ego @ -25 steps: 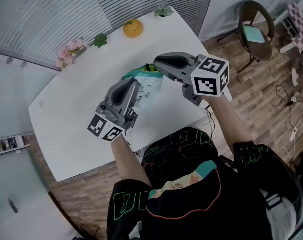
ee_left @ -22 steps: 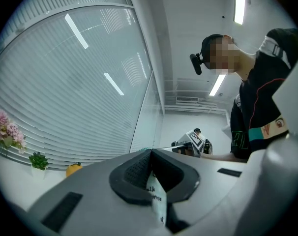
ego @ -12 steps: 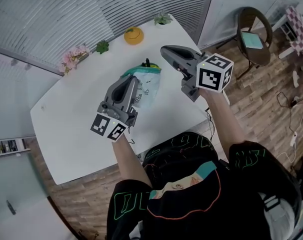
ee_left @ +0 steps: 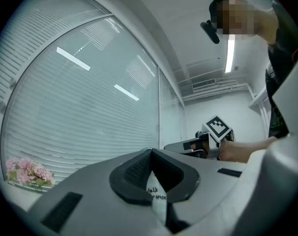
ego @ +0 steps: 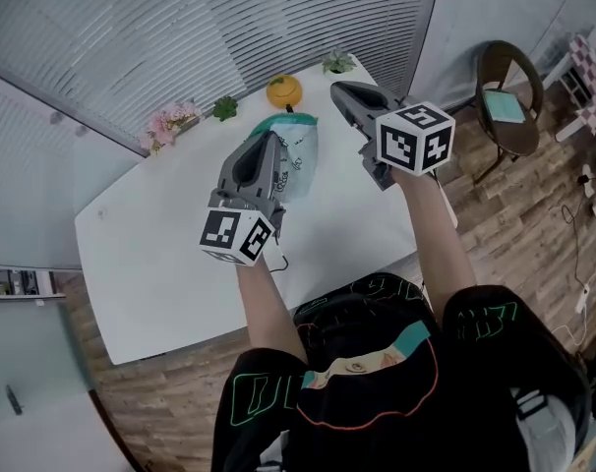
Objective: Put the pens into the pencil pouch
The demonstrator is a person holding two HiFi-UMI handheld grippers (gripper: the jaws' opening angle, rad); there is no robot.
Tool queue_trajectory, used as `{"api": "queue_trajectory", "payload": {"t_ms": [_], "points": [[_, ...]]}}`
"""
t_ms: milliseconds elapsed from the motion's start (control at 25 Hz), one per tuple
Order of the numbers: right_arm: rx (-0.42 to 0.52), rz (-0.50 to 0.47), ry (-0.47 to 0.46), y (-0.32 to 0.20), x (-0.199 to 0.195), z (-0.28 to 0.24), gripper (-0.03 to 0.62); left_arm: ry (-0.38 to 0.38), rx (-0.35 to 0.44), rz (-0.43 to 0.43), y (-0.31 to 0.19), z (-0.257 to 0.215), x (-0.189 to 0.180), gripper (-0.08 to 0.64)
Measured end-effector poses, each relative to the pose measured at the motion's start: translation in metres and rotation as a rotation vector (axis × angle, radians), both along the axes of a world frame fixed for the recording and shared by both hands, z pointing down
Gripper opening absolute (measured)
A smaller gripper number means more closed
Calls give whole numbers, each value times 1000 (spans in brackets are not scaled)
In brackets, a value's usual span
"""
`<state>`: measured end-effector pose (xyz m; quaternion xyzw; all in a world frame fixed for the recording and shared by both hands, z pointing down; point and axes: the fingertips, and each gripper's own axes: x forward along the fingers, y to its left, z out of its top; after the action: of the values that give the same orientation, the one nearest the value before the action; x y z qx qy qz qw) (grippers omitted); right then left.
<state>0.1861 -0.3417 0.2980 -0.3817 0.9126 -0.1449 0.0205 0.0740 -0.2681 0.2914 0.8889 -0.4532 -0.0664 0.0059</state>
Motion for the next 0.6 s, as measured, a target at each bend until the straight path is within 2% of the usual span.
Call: {"api": "queue_trajectory", "payload": {"t_ms": [160, 360, 600], "points": [[10, 52, 59, -4, -1, -5, 3, -27, -8, -111, -8, -12, -12, -3], [69, 120, 103, -3, -5, -14, 3, -26, -41, -272, -20, -18, -37, -3], [147, 188, 92, 0, -6, -24, 3, 0, -70, -437, -26, -18, -70, -3]]}}
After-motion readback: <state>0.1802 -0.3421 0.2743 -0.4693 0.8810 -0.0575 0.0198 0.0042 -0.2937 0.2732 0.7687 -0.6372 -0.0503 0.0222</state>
